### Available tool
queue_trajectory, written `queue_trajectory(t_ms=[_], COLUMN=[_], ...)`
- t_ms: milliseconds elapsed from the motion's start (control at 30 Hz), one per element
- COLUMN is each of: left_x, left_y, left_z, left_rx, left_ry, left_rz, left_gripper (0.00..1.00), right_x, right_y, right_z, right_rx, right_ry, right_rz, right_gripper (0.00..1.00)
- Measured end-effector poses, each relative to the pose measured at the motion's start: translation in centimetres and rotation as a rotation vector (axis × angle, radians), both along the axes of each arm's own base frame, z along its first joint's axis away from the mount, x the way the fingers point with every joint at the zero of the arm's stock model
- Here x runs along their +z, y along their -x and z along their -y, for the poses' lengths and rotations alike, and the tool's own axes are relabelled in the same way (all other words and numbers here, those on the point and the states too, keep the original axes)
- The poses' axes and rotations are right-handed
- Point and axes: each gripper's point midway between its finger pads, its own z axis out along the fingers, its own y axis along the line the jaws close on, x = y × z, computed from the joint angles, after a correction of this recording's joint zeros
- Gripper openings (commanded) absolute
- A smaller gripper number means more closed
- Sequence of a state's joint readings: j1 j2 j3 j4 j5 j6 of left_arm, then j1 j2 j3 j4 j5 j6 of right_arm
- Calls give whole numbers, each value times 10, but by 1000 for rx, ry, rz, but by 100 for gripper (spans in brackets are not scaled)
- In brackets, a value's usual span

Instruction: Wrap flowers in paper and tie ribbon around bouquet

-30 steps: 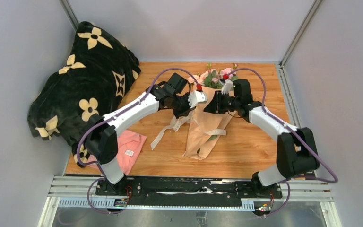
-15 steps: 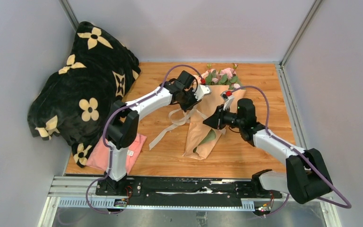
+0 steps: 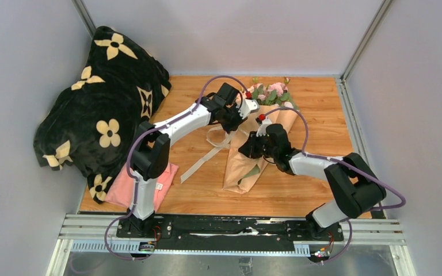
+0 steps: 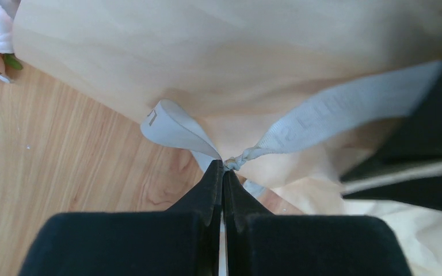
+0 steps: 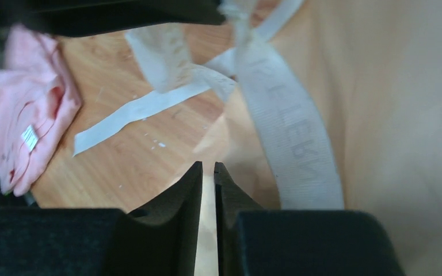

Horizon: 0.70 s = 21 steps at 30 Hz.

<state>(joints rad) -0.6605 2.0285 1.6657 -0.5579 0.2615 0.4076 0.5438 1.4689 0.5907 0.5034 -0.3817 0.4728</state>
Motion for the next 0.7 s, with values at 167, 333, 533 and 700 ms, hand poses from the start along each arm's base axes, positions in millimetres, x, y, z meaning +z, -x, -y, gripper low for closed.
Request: queue_trajectory(t_ms=[167,333,533,700], left_x=[17,51,66,64], left_y=[12,25,41,54], left_z=[3,9,16,17], left_rx=[-16,-41,-92,-119], left_ry=[51,139,192,195], left_rz=[-21,-28,-59,-109], left_gripper=[0,0,0,0], right_x=[-21,-21,7,15], right_y=[-16,-32,-51,-57], right_z=[9,10,7,10], right_rx=[-114,-182,-211,-233], right_ry=[42,10,-76,-94], right_rz=[-36,-16,93,138], right_gripper=[31,40,49,50])
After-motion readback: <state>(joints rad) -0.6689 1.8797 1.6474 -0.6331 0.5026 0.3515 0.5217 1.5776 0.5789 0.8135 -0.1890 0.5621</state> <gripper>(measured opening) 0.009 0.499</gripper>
